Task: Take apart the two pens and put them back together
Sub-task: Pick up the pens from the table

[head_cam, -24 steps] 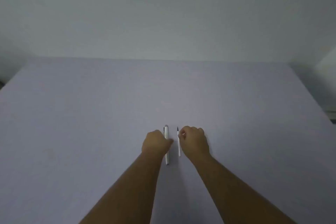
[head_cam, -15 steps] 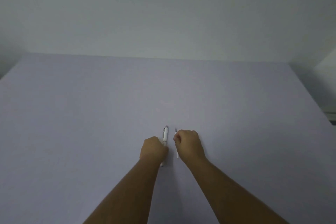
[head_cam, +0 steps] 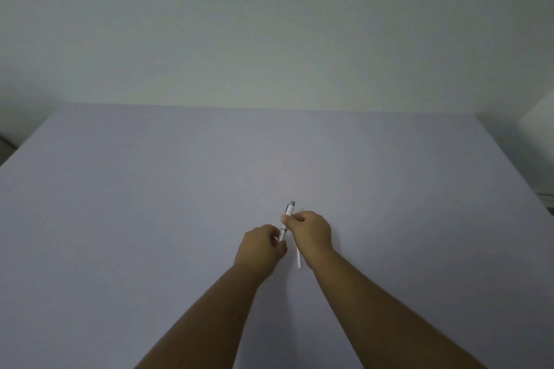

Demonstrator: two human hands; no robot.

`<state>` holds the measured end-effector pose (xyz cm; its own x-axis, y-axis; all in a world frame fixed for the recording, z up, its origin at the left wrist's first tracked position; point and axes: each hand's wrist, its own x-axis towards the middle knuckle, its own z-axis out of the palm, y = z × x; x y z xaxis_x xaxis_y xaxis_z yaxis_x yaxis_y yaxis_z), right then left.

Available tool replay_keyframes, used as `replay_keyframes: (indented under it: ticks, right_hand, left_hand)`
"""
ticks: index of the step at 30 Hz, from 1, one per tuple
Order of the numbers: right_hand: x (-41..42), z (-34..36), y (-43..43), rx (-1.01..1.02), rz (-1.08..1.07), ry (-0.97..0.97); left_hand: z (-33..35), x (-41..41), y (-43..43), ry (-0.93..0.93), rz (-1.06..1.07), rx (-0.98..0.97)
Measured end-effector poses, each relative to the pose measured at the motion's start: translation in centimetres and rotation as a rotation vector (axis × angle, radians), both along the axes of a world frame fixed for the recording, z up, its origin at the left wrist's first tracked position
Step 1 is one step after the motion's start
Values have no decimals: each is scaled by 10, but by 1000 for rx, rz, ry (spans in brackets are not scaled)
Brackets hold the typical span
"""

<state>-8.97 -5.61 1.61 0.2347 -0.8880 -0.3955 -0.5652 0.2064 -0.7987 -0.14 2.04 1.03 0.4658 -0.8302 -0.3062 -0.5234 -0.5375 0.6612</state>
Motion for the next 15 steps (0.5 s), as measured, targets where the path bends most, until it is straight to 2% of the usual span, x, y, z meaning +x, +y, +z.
replay_keyframes:
  ticks: [4, 8, 10, 13, 15]
  right_hand:
    - [0, 5, -5, 40, -22, -48]
    - [-11, 7, -23, 29, -144, -71]
    - [-24, 7, -37, -36, -12, 70]
    - [-38, -1, -39, -130, 253, 396]
    - [-41, -12, -34, -153, 321, 497]
  left_hand:
    - [3, 0, -4, -11, -80, 1]
    - [0, 6, -3, 0, -137, 69]
    - [-3, 7, 0, 12, -118, 88]
    - [-6, 8, 2, 10, -108, 105]
    - [-6, 8, 1, 1, -102, 99]
